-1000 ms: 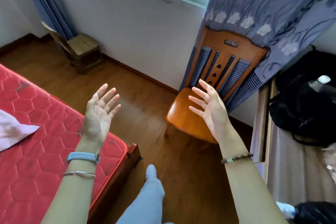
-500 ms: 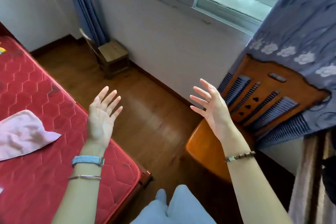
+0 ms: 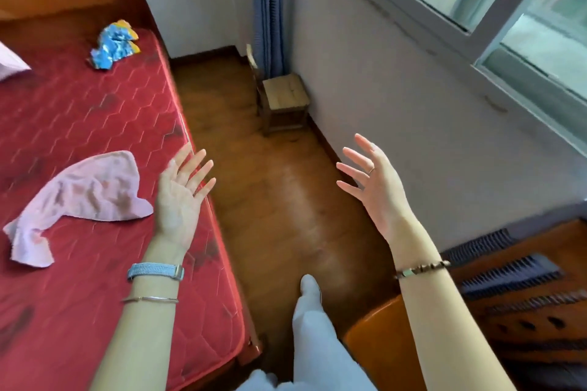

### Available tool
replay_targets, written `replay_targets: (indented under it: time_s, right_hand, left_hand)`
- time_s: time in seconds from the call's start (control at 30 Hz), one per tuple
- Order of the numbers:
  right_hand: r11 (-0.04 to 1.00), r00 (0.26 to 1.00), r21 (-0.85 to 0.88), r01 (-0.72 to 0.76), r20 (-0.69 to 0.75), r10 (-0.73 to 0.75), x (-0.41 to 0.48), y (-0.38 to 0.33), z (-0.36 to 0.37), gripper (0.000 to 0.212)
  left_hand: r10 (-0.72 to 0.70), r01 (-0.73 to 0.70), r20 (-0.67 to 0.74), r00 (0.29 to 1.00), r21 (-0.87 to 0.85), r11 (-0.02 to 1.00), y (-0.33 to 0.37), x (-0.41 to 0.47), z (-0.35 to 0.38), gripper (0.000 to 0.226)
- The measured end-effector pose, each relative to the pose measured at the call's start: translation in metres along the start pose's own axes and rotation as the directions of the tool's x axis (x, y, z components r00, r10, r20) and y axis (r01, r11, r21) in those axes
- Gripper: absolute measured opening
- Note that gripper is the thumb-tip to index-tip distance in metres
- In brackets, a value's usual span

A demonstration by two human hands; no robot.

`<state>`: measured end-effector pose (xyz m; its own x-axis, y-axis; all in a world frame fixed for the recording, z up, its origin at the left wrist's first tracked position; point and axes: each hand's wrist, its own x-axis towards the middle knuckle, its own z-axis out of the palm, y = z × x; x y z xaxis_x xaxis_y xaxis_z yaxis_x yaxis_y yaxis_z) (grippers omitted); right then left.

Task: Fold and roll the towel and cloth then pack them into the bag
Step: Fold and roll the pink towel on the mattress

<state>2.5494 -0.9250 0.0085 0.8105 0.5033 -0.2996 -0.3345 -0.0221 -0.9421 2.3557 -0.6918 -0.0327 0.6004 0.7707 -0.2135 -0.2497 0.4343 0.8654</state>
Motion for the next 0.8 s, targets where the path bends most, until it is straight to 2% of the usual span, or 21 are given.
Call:
replay_targets:
  time_s: [0.1, 0.3, 0.4, 0.8]
  right_hand:
    - [0.999, 0.992, -0.046, -0.005, 0.124, 0.01, 0.056, -0.015, 0.013, 0.038]
    - [0.992, 0.96, -0.129, 0.009, 0.279, 0.027, 0.149, -0.043, 0.03, 0.043]
    - [0.991, 0.944, -0.131, 0.004, 0.328, 0.039, 0.177, -0.054, 0.039, 0.05]
    - [0.986, 0.89, -0.169, 0.007, 0.45, 0.071, 0.269, -0.067, 0.087, 0.05]
  left_hand:
    - [0.03, -0.032, -0.095, 0.995, -0.018, 0.999, -0.001, 0.026, 0.016, 0.047]
    - [0.044, -0.05, -0.218, 0.975, -0.024, 0.998, -0.011, 0.07, 0.046, 0.044]
    - [0.055, -0.061, -0.252, 0.966, -0.018, 0.998, -0.008, 0.087, 0.055, 0.046]
    - [0.128, -0.132, -0.356, 0.926, 0.013, 0.991, 0.021, 0.167, 0.059, 0.044]
